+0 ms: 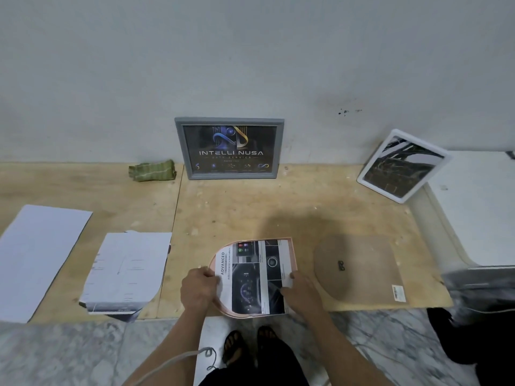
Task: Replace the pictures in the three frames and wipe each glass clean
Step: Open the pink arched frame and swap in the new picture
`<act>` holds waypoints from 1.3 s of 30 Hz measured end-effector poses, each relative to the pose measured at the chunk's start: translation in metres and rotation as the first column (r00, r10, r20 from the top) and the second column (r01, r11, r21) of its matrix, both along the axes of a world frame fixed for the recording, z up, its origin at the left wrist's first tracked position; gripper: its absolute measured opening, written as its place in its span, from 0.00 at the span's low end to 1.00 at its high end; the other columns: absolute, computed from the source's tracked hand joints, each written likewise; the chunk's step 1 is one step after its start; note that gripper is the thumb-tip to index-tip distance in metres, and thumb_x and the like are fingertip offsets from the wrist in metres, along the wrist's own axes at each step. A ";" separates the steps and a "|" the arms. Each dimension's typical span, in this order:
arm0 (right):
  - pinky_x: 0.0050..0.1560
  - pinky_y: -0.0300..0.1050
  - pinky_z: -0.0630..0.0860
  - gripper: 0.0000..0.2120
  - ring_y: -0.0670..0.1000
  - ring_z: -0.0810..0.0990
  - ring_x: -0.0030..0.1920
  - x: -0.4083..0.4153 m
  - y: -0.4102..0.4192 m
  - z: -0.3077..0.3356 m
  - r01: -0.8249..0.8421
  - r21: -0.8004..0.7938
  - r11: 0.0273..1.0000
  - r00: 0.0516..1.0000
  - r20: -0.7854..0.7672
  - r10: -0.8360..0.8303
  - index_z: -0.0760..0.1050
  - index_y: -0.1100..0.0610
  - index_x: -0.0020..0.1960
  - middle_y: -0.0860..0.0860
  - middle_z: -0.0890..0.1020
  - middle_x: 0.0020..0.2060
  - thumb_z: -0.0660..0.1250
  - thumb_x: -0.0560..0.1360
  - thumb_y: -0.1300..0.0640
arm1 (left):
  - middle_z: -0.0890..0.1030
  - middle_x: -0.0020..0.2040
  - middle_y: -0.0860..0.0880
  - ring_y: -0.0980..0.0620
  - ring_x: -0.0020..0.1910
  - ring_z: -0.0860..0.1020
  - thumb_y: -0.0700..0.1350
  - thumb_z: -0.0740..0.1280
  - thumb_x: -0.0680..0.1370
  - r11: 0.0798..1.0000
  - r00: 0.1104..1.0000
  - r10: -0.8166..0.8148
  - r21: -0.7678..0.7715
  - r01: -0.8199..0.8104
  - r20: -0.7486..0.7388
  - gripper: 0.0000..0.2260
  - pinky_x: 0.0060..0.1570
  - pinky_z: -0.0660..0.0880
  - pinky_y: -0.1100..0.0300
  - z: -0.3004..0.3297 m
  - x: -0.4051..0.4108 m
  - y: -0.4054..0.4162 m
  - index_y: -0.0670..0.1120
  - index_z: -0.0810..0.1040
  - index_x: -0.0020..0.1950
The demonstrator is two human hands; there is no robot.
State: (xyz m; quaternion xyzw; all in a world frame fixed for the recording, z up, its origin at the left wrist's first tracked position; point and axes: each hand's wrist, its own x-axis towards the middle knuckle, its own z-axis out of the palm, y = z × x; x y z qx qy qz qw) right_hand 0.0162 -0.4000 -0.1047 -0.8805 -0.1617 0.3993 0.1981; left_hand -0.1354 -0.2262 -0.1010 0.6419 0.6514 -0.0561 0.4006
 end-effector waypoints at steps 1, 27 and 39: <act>0.49 0.44 0.69 0.15 0.52 0.73 0.52 -0.002 -0.002 -0.001 -0.013 -0.013 1.000 1.000 0.000 0.013 0.70 0.55 0.60 0.53 0.75 0.59 0.63 0.74 0.56 | 0.86 0.51 0.45 0.44 0.46 0.79 0.44 0.72 0.74 1.000 1.000 0.013 -0.015 -0.012 0.010 0.04 0.47 0.73 0.59 -0.005 -0.005 -0.001 0.53 0.82 0.41; 0.33 0.39 0.70 0.07 0.49 0.76 0.35 0.003 0.048 0.016 0.277 0.241 0.930 0.927 -0.321 -0.193 0.79 0.56 0.38 0.51 0.81 0.35 0.67 0.74 0.62 | 0.78 0.32 0.43 0.49 0.28 0.72 0.35 0.70 0.77 0.832 0.664 0.549 -0.407 -0.377 0.508 0.02 0.32 0.73 0.61 -0.001 -0.093 0.033 0.38 0.83 0.45; 0.34 0.41 0.67 0.08 0.49 0.71 0.33 -0.105 0.312 0.041 -0.301 0.337 0.892 0.948 0.001 0.319 0.79 0.66 0.38 0.54 0.76 0.31 0.67 0.73 0.62 | 0.80 0.34 0.38 0.43 0.32 0.78 0.35 0.71 0.76 0.702 0.482 0.691 -0.340 -0.626 0.538 0.05 0.39 0.77 0.50 0.009 -0.238 0.168 0.33 0.81 0.46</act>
